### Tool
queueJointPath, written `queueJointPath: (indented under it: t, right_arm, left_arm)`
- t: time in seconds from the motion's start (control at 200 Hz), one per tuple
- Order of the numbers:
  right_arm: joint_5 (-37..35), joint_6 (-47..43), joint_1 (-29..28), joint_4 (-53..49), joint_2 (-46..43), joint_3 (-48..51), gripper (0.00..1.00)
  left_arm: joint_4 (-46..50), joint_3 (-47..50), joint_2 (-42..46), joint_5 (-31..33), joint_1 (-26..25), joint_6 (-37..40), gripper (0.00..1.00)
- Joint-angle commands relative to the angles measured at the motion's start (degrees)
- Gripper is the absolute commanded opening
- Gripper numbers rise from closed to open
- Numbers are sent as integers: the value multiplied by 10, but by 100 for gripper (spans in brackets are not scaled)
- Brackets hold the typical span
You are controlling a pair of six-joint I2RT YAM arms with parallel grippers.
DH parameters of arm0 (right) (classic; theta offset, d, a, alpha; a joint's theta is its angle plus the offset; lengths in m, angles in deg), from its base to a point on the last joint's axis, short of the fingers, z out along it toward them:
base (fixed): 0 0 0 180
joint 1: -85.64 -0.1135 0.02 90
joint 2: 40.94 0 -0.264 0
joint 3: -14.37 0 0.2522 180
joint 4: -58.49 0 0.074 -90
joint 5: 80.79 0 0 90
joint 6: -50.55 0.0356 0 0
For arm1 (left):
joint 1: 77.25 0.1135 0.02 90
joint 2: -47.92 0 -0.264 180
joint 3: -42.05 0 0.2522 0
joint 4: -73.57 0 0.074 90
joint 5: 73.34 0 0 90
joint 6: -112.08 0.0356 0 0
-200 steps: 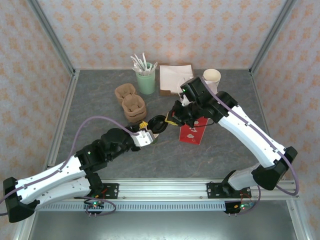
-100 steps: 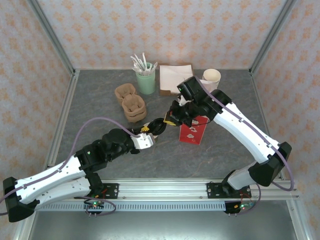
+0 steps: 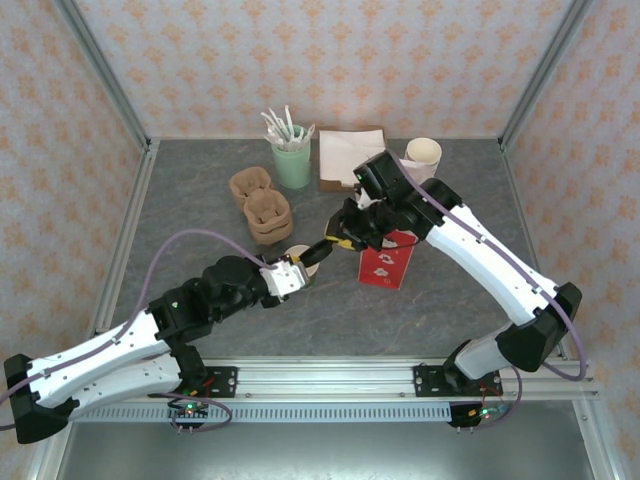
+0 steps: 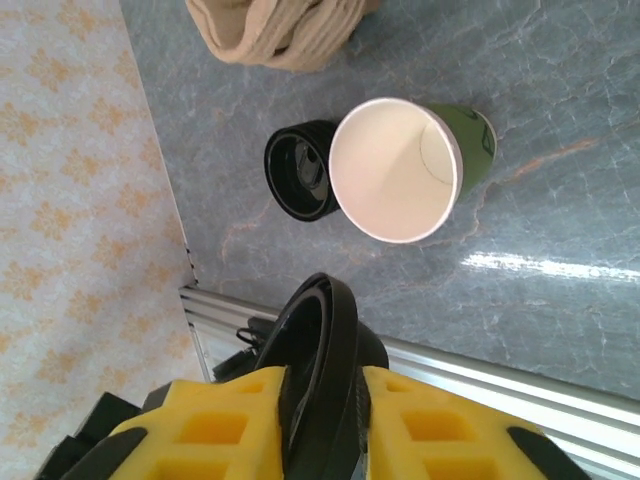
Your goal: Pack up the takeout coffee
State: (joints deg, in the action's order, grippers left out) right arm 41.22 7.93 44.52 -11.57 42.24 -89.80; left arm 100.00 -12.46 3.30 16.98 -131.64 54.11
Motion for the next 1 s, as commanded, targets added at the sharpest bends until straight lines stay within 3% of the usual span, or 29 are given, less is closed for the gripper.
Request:
queueJointPath:
  t: [0.0,0.2,0.4,0.616,0.831,0.996]
  right_arm:
    - [-53,-18,-6,17,-30,-14,32]
    - [-126,-57,-6,47,-77,-9,37]
    - [-112,-68,-14,131,-114,57,33]
    - [-122,-40,-83,185,-90,90,32]
    - [-175,-10,-119,194,-52,110,31]
    - [-243,3,-119,166,-23,127,31]
  left_arm:
    - [-1,-24,9,24,-3,-89,11]
    - [40,-20,33,-12,28,-230,12]
    - [123,-44,-2,-137,135,-396,10]
    - [117,-19,-11,-291,253,-554,11]
    - [121,-3,-3,-348,318,-615,12]
    - [117,11,6,-360,331,-622,12]
